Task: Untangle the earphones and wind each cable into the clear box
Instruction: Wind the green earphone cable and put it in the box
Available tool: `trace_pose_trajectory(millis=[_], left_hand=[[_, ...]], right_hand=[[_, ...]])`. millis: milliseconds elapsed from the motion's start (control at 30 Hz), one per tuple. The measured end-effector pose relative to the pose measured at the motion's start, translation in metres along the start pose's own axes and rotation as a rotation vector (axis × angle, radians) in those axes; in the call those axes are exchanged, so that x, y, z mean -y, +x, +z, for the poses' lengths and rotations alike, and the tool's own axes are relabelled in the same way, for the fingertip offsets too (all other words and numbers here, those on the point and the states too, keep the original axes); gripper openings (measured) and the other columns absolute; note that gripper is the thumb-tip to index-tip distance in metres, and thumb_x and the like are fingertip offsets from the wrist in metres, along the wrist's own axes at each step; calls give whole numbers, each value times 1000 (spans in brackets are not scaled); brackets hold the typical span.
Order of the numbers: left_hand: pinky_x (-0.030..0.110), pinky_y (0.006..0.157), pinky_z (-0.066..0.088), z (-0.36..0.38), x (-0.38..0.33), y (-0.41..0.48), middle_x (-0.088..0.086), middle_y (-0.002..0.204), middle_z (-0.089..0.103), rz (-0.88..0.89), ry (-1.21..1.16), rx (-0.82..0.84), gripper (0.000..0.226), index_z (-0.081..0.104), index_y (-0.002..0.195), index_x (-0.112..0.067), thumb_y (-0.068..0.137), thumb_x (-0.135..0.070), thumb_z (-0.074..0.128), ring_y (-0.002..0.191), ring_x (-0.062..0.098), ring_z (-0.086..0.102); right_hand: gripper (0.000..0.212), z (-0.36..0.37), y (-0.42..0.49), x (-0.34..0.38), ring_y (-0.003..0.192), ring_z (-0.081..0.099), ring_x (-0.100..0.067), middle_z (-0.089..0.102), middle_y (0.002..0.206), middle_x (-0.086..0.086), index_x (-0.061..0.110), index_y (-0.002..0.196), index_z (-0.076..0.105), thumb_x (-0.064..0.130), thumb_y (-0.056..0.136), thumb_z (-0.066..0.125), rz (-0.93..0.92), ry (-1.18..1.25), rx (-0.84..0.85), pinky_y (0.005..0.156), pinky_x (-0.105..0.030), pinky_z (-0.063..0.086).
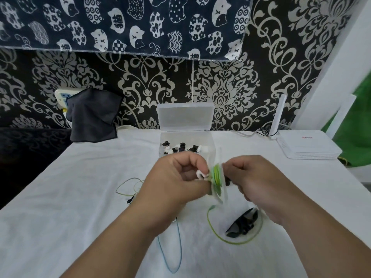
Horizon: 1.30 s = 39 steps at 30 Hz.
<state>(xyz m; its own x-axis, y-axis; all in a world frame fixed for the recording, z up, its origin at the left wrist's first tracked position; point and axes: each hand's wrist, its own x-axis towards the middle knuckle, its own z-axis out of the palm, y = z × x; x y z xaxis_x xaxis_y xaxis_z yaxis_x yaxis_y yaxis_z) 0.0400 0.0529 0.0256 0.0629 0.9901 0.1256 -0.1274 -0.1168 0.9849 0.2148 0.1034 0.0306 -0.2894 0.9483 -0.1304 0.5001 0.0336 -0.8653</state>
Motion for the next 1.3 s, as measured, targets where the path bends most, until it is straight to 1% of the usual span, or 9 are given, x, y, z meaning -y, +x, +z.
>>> trace_pose_trajectory(millis=[100,200,333,600,700,800,967,1133,1300], left_hand=[[22,60,53,-6,1,5,18,72,67,13,-55,-184,33,66,68,-17,66,16,70,61,18,64],[49,84,54,-8,1,6,32,87,67,-27,-50,-289,26,67,67,-20,60,5,68,75,28,63],[66,89,47,-10,2,5,16,79,67,-66,48,-379,22,68,69,-20,57,-2,70,73,28,57],[24,54,31,-7,3,3,-8,46,50,-62,193,-389,25,64,72,-15,71,9,70,46,14,33],[20,45,26,-4,2,1,-11,44,40,-81,279,-383,25,64,73,-16,75,8,67,41,11,26],[15,42,33,-2,1,0,-13,50,51,-25,448,-352,27,65,68,-22,73,4,69,40,3,39],[15,57,44,-2,7,0,-14,76,62,172,847,-229,34,62,66,-29,69,4,67,70,6,58],[14,54,42,0,5,-3,-18,71,63,88,788,-164,32,65,68,-29,70,2,69,61,1,57],[22,48,41,3,-2,-6,-8,63,67,-71,545,-105,31,66,69,-27,74,3,69,47,5,50]], right_hand=[[35,5,-3,-1,41,34,-2,41,53,13,23,79,75,36,101,51,45,-87,189,51,-22,26],[35,7,-8,2,48,32,-8,41,57,11,25,86,75,34,104,47,26,-90,368,53,-24,26],[34,2,-11,6,52,28,-10,37,55,11,21,88,75,32,104,47,2,-33,453,51,-22,25],[35,1,-17,11,52,27,-10,35,56,9,16,86,74,31,104,48,5,-14,509,51,-21,25],[36,1,-19,14,51,26,-10,33,55,8,14,84,74,29,104,48,7,13,520,51,-22,24],[33,-1,-19,18,49,27,-9,34,54,8,14,82,74,27,102,51,-25,38,467,50,-21,26],[24,-4,-21,26,47,29,-9,31,50,10,19,77,74,26,95,60,-193,-107,284,47,-19,28],[21,-8,-17,22,57,50,-25,58,57,-6,19,69,72,21,89,68,-347,-164,-18,52,-31,40],[14,-9,-14,21,46,52,-4,62,54,7,22,72,72,18,86,74,-328,-56,-212,48,-11,40]])
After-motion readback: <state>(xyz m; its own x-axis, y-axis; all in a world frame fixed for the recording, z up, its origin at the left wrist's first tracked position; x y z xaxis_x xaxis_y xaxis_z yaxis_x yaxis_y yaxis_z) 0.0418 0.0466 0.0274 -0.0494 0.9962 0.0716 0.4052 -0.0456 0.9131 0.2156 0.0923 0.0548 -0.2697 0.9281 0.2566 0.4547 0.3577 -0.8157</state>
